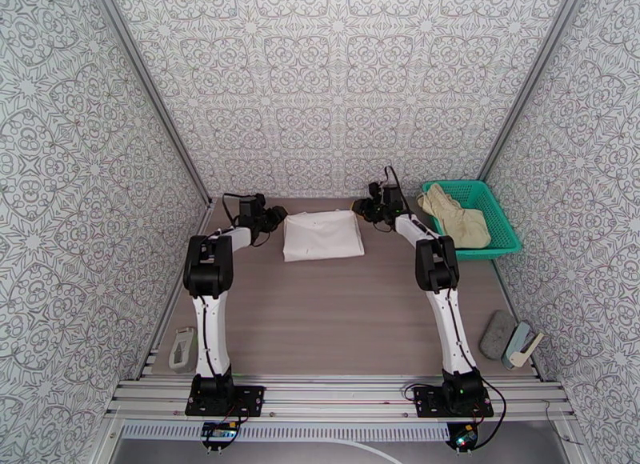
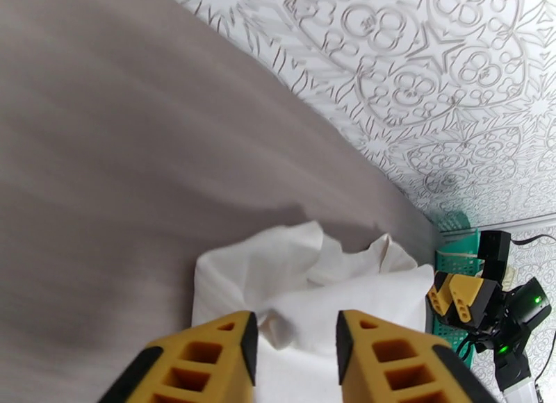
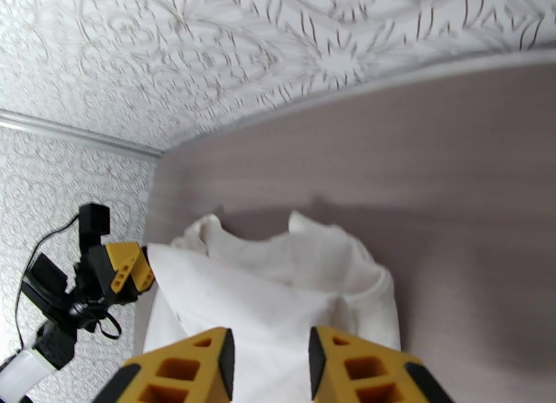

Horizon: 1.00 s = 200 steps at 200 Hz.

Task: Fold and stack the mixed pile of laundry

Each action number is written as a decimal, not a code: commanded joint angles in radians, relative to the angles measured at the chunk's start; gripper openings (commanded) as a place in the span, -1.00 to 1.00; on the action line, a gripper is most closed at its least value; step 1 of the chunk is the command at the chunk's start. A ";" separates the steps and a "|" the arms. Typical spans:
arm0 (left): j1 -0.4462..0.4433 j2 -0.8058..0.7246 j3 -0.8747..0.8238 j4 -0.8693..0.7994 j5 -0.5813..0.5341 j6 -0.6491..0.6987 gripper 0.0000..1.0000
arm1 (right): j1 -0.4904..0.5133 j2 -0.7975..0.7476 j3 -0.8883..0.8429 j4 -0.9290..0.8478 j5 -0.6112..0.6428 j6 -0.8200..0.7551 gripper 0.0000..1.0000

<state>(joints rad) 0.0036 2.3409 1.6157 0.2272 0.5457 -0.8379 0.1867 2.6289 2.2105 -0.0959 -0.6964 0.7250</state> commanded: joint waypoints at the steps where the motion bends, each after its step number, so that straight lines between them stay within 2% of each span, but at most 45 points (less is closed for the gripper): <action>1: 0.019 -0.069 0.011 0.024 -0.012 0.007 -0.21 | -0.015 -0.009 0.044 0.008 -0.007 0.013 -0.23; 33: 0.024 -0.225 -0.066 -0.117 -0.033 0.096 -0.21 | -0.018 -0.129 -0.023 -0.098 0.033 -0.104 -0.17; 60: -0.007 -0.387 -0.192 -0.299 -0.076 0.207 -0.18 | -0.008 -0.320 -0.239 -0.150 0.098 -0.242 -0.12; 76: -0.016 -0.471 -0.288 -0.385 -0.112 0.250 -0.16 | 0.029 -0.452 -0.398 -0.186 0.184 -0.414 0.00; 112: -0.004 -0.586 -0.486 -0.431 -0.099 0.285 -0.10 | 0.172 -0.632 -0.633 -0.182 0.299 -0.793 0.22; 149: 0.027 -0.621 -0.578 -0.398 -0.047 0.283 -0.02 | 0.359 -0.643 -0.716 -0.134 0.336 -1.211 0.25; 174: 0.057 -0.600 -0.594 -0.373 -0.011 0.275 0.03 | 0.446 -0.582 -0.676 -0.131 0.349 -1.383 0.27; 200: 0.064 -0.559 -0.590 -0.353 0.023 0.268 0.04 | 0.504 -0.493 -0.601 -0.136 0.434 -1.498 0.28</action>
<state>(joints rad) 0.0586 1.7454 1.0260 -0.1555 0.5098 -0.5758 0.6685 2.0571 1.5387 -0.2340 -0.3656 -0.5533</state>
